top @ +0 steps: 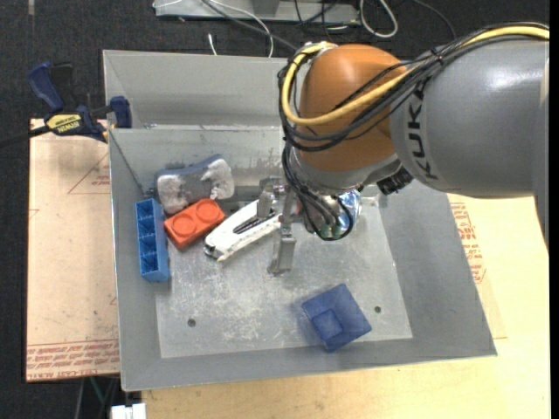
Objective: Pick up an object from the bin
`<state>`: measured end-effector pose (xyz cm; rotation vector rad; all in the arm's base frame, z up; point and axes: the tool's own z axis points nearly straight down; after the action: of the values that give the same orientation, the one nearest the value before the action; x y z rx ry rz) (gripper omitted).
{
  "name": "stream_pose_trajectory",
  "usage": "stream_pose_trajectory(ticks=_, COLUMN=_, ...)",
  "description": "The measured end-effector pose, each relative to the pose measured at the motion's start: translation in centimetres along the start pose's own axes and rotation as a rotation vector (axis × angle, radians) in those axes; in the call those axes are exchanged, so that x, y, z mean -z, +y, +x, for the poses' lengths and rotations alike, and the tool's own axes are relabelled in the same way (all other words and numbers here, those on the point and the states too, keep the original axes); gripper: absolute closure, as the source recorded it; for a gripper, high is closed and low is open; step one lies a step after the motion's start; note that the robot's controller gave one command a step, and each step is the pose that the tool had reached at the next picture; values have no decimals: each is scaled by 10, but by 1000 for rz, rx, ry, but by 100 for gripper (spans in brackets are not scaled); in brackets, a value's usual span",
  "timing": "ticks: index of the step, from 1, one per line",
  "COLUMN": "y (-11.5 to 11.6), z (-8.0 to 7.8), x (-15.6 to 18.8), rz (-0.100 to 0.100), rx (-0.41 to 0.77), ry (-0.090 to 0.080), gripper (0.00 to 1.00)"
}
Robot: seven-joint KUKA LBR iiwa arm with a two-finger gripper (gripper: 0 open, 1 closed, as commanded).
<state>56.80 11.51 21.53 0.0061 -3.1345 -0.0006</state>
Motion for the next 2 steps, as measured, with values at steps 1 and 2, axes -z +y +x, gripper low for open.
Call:
stream_pose_trajectory(ticks=1, y=-1, z=-1, x=5, rz=-1, rx=-3, ry=-8, gripper=0)
stream_pose_trajectory(ticks=2, y=-7, z=-42, x=-97, rz=-1, rx=206, ry=-10, gripper=0)
